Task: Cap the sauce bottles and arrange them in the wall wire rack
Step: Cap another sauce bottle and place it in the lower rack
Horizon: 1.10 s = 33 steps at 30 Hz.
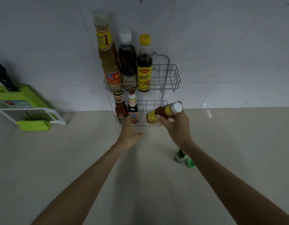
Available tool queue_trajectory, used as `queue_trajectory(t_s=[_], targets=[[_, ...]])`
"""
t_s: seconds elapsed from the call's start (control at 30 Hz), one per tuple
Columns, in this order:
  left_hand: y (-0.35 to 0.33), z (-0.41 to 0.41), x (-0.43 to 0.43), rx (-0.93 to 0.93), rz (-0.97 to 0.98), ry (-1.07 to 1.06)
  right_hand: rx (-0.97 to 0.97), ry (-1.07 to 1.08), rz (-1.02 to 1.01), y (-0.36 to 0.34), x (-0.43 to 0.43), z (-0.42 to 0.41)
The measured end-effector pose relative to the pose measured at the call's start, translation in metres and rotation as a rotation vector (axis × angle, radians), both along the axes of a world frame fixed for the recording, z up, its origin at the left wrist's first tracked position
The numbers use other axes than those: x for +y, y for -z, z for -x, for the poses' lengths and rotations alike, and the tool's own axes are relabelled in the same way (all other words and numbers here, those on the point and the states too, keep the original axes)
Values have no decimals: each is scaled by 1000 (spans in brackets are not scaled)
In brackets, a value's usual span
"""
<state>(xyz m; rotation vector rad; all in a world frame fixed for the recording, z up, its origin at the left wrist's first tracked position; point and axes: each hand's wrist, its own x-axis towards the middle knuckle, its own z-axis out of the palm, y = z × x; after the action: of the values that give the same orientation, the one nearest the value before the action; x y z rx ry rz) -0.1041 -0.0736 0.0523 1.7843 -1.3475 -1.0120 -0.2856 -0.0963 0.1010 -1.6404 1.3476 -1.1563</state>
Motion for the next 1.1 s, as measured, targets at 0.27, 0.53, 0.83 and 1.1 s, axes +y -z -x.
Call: queue_trajectory(t_s=[0.27,0.53,0.83,1.1], targets=[[24,-12,-34,63,124,-96,83,-44,-52,54,-73,-52],[31,-15,-43,151,165,-72,329,-200,-153,70,-105,-65],[20,-18,-42,197,170,-27,458,-316,-246,62,-113,-69],[34,-4,-12,74,124,-46,431,-316,-71,11,-83,12]])
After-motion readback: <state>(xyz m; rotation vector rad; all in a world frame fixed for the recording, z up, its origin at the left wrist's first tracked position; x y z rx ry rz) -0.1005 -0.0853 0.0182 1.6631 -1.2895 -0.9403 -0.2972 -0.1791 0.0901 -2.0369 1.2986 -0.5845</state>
